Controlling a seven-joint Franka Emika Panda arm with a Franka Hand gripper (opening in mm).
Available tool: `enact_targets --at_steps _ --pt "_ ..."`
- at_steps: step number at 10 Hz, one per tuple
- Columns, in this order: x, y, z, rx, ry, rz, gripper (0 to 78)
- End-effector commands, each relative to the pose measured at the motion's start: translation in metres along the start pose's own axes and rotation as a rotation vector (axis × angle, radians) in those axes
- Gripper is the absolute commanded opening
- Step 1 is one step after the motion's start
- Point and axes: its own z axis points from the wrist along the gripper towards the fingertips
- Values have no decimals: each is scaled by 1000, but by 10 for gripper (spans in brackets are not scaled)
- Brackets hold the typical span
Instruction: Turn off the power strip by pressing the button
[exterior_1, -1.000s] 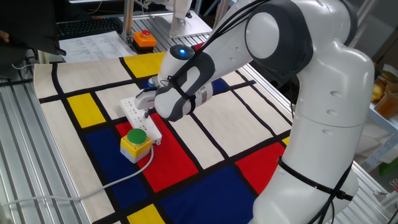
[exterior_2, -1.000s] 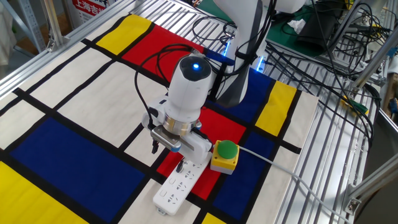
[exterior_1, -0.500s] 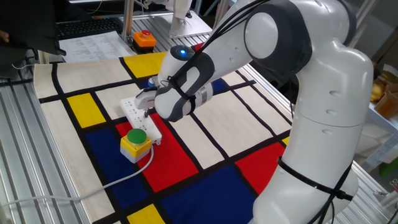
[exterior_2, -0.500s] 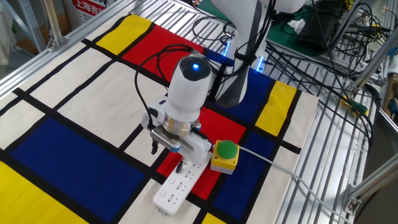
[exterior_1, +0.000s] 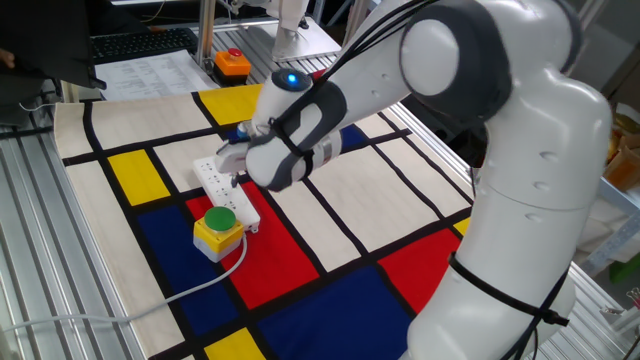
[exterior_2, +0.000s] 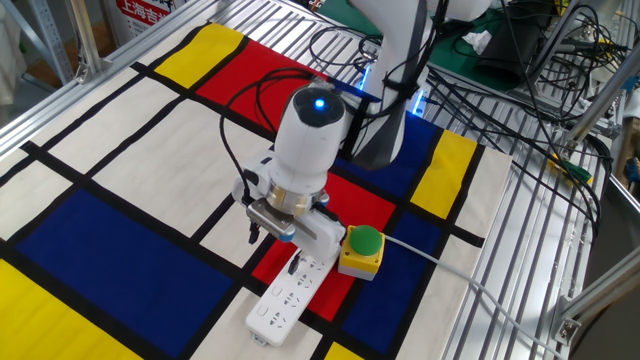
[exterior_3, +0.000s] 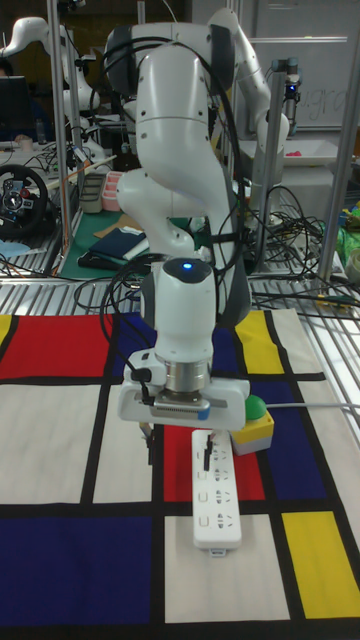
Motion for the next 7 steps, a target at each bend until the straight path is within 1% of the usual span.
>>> enact_targets --at_steps 1,2,3,4,5,7 --pt "-9 5 -20 1 9 20 774" --pt "-11 4 -23 0 16 19 774" --pt "-16 4 -33 1 33 19 774" --pt "-20 3 -39 1 45 15 774" --pt "-24 2 -44 4 67 6 774" --pt "-30 1 -53 8 90 2 774"
